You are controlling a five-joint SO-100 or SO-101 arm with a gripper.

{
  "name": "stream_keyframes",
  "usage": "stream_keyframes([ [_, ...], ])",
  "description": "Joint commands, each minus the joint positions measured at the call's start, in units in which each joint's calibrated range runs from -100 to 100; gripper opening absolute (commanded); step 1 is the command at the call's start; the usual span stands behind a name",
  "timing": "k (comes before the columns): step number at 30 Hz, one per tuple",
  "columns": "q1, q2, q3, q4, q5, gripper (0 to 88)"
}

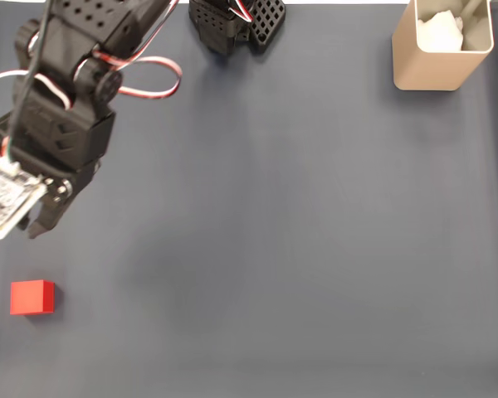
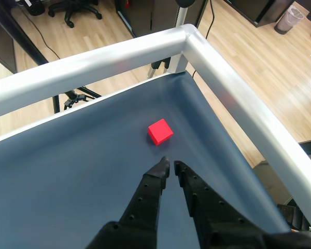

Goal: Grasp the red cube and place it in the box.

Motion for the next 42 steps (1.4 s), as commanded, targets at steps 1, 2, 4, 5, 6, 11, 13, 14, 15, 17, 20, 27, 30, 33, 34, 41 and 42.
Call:
stream_keyframes([
  [1,1.12,1.95,-4.40,-1.86,-0.49,0.3],
  [2,1.40,3.07,-5.23,-1.94,-0.59,0.3],
  [4,1.75,5.41,-7.14,-2.03,-0.78,0.3],
  [5,1.97,6.80,-8.51,-2.03,-0.88,0.3],
  [6,2.04,8.10,-9.79,-2.03,-0.93,0.3],
  [11,2.25,13.30,-14.26,-2.03,-0.34,1.7],
  [13,2.04,14.77,-15.44,-2.11,-0.34,4.3],
  [14,1.97,15.47,-16.17,-2.11,-0.34,6.0],
  [15,1.90,16.25,-16.81,-2.11,-0.34,8.2],
  [17,1.68,17.81,-18.36,-2.11,-0.29,12.5],
  [20,1.54,20.49,-21.01,-2.11,0.00,18.6],
  [27,1.54,24.48,-23.47,-2.11,-0.05,23.8],
  [30,1.54,26.38,-24.84,-2.11,-1.03,24.5],
  [33,1.61,28.20,-26.21,-2.11,-1.47,25.0],
  [34,1.68,28.81,-26.85,-2.11,-1.51,25.2],
  [41,1.75,33.40,-32.87,-2.11,-2.20,28.7],
  [42,1.75,33.92,-33.60,-2.11,-2.20,29.0],
])
